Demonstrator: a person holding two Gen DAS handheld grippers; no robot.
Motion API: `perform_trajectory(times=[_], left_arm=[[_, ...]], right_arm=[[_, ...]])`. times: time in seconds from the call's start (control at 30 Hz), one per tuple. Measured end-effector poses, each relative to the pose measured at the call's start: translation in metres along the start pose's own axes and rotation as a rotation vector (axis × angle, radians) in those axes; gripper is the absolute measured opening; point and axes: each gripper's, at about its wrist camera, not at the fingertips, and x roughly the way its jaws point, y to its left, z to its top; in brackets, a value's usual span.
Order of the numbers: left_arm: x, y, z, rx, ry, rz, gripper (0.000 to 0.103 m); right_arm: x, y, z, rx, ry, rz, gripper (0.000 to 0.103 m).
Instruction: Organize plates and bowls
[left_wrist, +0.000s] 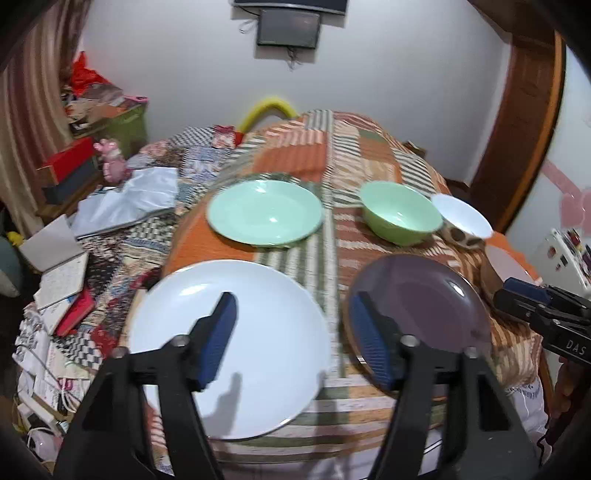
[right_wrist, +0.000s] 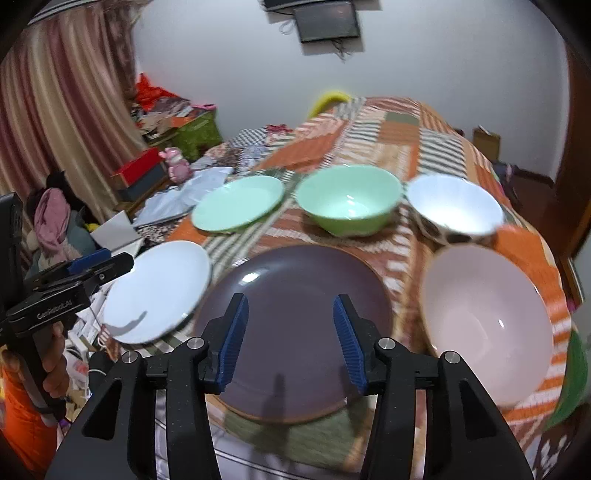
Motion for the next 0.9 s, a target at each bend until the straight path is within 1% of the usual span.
perform_trajectory(times=[0.07, 0.17, 0.33, 0.47, 0.67, 0.87, 0.9], left_arm=[[-0.007, 0.011, -0.001, -0.012, -0.020, 0.025, 0.079], [-0.014, 0.031, -0.002, -0.036, -0.027, 0.046, 0.083], [-0.017, 0.066, -0.007, -0.088, -0.003, 0.086, 0.084], [-0.010, 0.094, -0.013, -0.127, 0.039, 0.120, 0.084], [0.005, 0.114, -0.025, -0.140, 0.086, 0.138, 0.084], [0.024, 0.125, -0.034, -0.143, 0.131, 0.124, 0.084], [0.028, 0.127, -0.035, -0.142, 0.142, 0.120, 0.084]], right_arm=[[0.004, 0.010, 0.005, -0.026, -0.001, 0.014, 0.046], [0.012, 0.026, 0.011, -0.060, 0.000, 0.032, 0.052], [0.031, 0.050, 0.017, -0.113, 0.020, 0.063, 0.053], [0.050, 0.066, 0.020, -0.143, 0.053, 0.089, 0.053], [0.076, 0.080, 0.022, -0.174, 0.113, 0.113, 0.053], [0.109, 0.088, 0.024, -0.210, 0.188, 0.113, 0.053], [0.117, 0.089, 0.024, -0.218, 0.217, 0.124, 0.053]])
